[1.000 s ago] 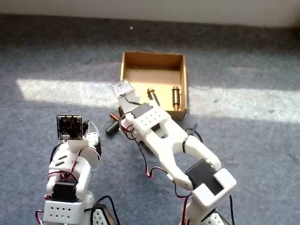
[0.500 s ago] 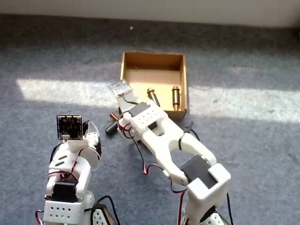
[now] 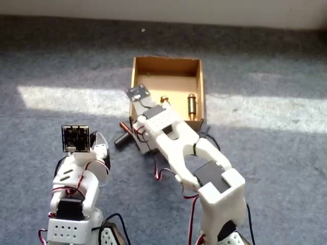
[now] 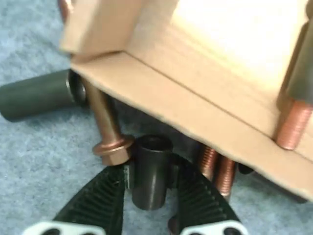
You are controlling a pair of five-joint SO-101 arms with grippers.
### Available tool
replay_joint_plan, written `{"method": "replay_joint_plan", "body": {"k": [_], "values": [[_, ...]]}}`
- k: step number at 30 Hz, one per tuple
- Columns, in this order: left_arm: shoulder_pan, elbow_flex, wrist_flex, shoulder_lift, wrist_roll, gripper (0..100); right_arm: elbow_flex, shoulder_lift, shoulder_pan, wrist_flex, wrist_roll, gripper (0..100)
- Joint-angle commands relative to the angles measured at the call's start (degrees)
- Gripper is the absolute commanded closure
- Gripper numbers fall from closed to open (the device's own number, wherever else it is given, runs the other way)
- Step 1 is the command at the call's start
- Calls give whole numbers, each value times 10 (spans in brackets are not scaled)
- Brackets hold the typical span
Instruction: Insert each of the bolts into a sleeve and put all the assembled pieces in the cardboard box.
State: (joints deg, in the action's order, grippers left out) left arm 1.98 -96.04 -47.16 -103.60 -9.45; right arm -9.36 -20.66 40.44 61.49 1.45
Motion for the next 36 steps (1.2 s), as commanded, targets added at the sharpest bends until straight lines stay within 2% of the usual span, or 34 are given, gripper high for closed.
{"method": "replay_joint_plan", "body": {"k": [1,4,9,17,23,33,36], "values": [[6,-12,-1,-5,6,994,0,43,-10,42,1,993],[6,-12,0,-5,6,994,-4,120,-20,53,-4,993],[6,-12,1,-5,6,994,-43,274,-38,85,-62,993],[6,-12,1,-5,5,993,-153,494,-122,94,-67,993],[6,-12,1,-5,5,993,-245,644,-157,89,-68,993],[6,-12,1,-4,5,993,-389,839,-162,87,-68,993],[6,-12,1,-4,5,993,-448,885,-162,46,-67,993]]}}
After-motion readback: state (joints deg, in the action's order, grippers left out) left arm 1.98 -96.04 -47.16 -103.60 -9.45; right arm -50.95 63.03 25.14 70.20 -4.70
